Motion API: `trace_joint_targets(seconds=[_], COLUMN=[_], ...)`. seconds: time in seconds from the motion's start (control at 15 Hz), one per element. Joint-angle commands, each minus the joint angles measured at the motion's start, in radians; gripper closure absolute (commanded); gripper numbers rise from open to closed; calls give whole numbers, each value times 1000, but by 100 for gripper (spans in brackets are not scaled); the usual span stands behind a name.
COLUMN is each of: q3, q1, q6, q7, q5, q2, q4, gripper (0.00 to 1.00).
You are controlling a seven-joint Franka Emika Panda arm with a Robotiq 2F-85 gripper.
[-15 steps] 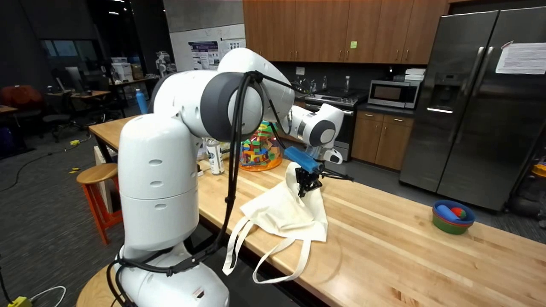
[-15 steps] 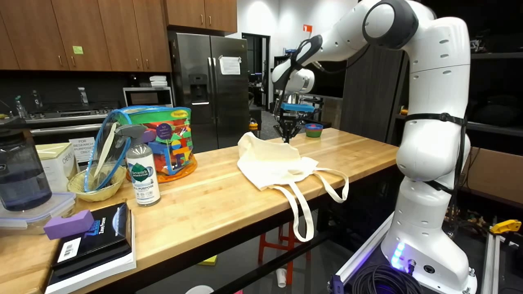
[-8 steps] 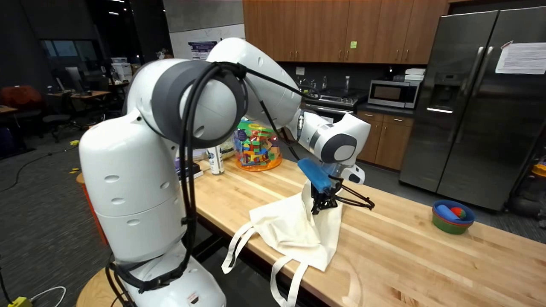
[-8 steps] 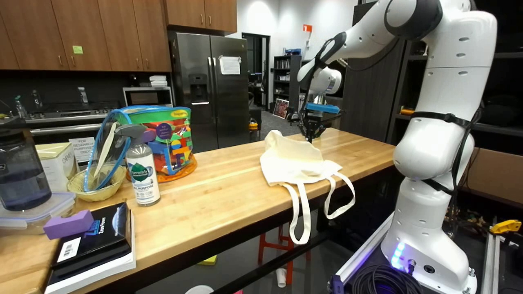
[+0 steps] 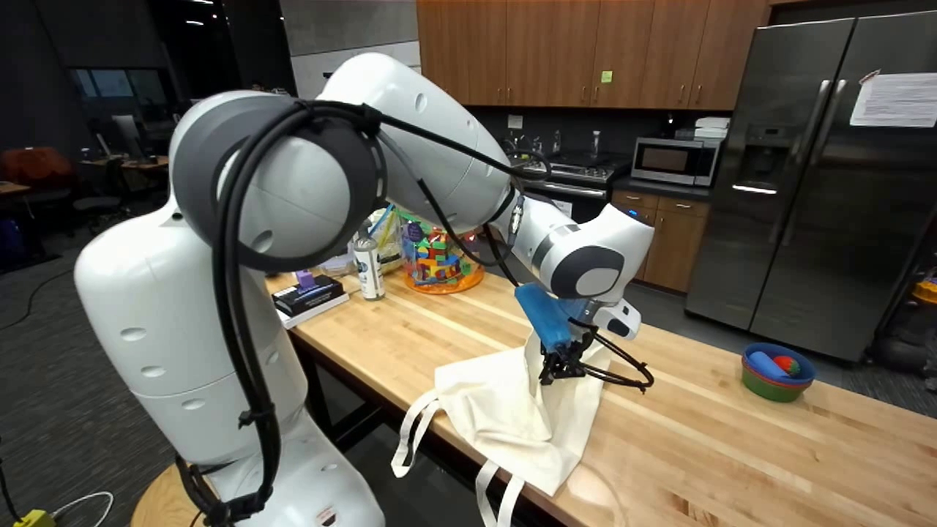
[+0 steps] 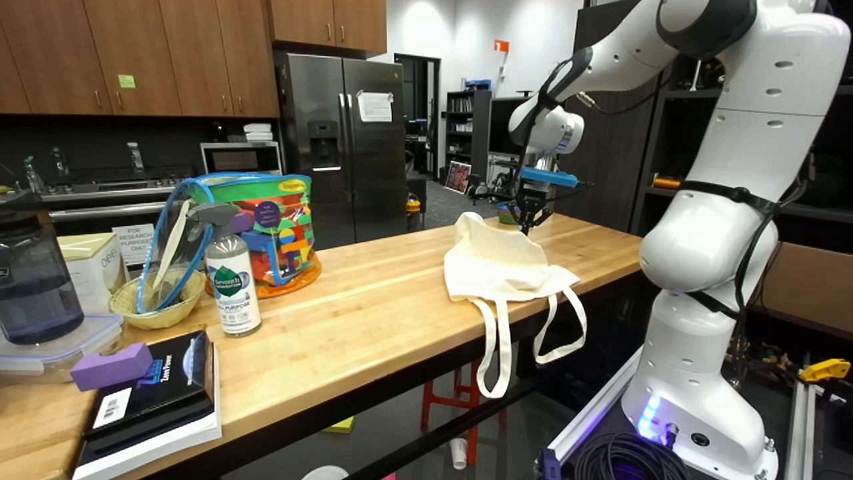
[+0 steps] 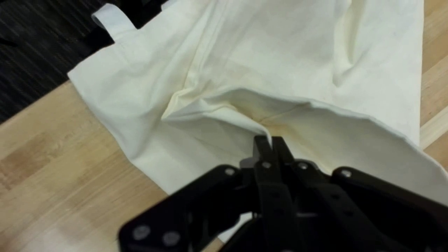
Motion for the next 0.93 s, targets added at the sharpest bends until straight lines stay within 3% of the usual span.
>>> trace_joint_targets(seconds=[0.0,0.87], q3=[22,183], q1=[17,176], q6=[11,-24], q7=[17,8], q5=[21,49], q2=[-1,203], q4=[10,280], gripper=[99,99])
